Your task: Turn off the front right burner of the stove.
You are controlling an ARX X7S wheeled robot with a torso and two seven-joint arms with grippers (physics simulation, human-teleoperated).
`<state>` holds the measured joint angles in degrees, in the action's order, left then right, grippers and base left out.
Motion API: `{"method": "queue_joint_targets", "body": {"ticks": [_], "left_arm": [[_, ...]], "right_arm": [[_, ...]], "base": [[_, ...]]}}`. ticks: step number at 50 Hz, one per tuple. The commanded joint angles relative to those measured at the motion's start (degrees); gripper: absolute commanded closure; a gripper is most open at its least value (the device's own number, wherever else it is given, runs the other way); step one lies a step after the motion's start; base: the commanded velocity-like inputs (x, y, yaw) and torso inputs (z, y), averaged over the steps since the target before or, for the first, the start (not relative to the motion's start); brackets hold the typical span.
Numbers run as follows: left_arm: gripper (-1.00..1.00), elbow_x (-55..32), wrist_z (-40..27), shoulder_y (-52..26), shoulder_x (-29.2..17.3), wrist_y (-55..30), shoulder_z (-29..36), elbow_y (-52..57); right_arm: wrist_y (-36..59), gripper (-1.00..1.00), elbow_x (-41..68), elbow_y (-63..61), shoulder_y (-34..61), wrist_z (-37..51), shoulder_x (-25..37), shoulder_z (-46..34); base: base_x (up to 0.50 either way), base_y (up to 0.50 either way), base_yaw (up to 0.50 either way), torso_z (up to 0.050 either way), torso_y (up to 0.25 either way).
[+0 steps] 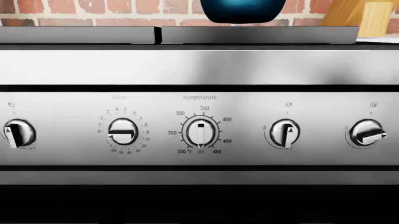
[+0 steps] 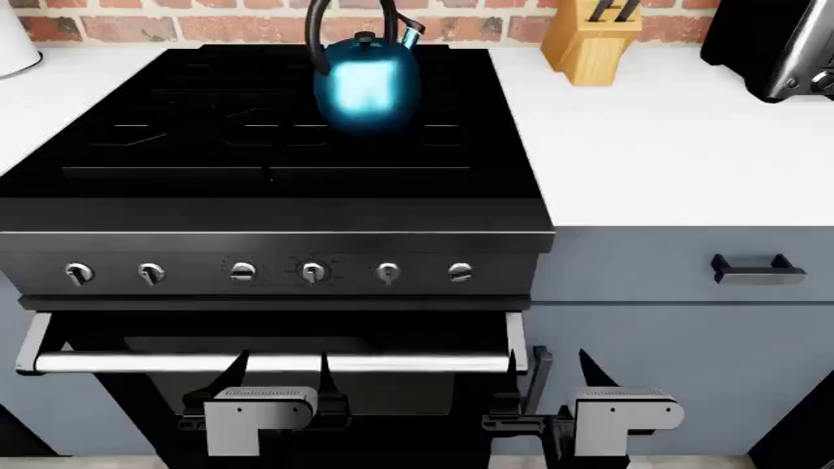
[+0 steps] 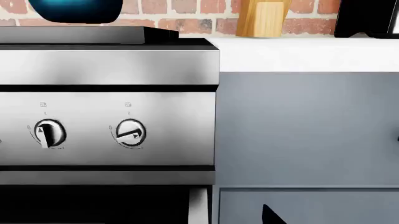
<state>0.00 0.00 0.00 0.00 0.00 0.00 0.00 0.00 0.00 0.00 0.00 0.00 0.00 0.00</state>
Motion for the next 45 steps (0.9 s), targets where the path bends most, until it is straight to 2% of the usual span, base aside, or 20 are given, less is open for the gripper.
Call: {"method": "queue_joint_targets", "body": {"ticks": [1, 21, 45], "left_arm": [[-1.00, -0.89, -1.06, -0.02, -0.90, -0.22, 1.09, 0.17], [-1.00, -3.57, -4.35, -0.40, -3.54, -0.40, 4.15, -0.40], [-1.00, -4.83, -6.48, -0.92, -5.19, -0.84, 6.15, -1.01]], "right_arm": [[-0.07, -1.00, 1.00, -0.09, -0.03, 1.10, 0.88, -1.09], [-1.04, -1.00, 3.60, 0.64, 0.00, 4.60, 3.48, -4.04], [-1.20, -1.00, 5.19, 0.70, 0.24, 6.50, 5.05, -6.08]], "base": [[0.00, 0.00, 0.00, 0.000, 0.000], [0.00, 0.00, 0.00, 0.000, 0.000], [0.00, 0.35, 0.00, 0.000, 0.000]]}}
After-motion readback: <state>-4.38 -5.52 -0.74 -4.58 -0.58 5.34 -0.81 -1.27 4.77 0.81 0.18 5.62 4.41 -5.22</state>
